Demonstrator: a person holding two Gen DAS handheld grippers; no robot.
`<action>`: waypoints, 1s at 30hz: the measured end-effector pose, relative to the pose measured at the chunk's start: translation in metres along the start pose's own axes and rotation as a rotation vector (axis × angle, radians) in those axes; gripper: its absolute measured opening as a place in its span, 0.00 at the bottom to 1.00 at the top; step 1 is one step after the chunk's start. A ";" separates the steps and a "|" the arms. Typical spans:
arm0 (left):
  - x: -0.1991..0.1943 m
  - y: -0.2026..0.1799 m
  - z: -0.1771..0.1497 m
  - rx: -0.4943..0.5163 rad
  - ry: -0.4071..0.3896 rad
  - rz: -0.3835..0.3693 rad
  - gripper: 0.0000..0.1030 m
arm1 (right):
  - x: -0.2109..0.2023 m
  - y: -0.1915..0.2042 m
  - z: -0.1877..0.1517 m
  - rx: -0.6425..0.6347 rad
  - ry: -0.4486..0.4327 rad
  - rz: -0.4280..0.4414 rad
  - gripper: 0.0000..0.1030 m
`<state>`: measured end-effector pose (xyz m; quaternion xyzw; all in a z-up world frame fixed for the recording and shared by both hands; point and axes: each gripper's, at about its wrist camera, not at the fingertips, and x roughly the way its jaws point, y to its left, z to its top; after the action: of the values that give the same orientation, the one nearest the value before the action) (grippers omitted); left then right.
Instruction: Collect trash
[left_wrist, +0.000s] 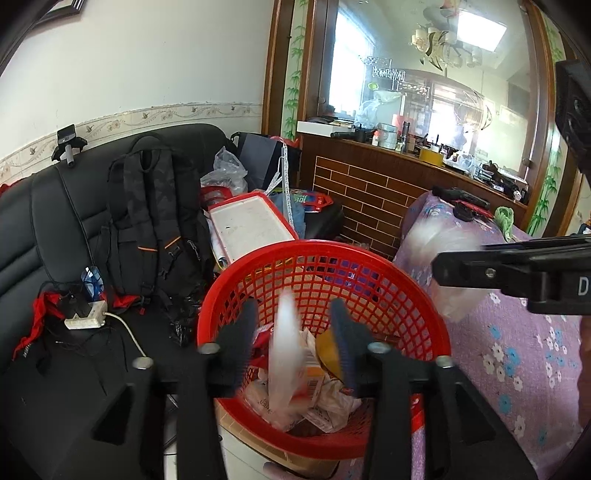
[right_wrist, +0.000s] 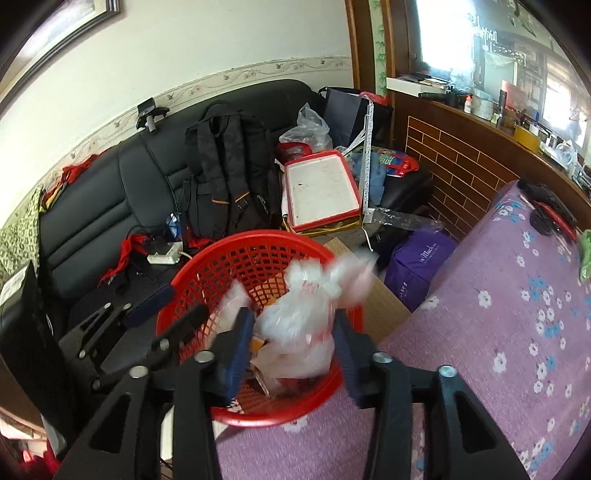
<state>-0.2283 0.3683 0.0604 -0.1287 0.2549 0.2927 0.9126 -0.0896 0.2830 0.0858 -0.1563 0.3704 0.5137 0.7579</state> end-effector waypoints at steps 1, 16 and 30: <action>-0.001 -0.001 0.000 -0.005 -0.004 0.004 0.58 | -0.002 -0.003 -0.001 0.011 -0.001 0.014 0.54; -0.028 -0.044 -0.007 0.042 -0.061 0.027 0.86 | -0.081 -0.057 -0.077 0.190 -0.087 -0.150 0.69; -0.077 -0.152 -0.036 0.181 -0.074 -0.017 0.98 | -0.178 -0.085 -0.180 0.265 -0.170 -0.408 0.84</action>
<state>-0.2050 0.1978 0.0843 -0.0373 0.2454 0.2651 0.9317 -0.1211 0.0182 0.0805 -0.0833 0.3301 0.3084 0.8883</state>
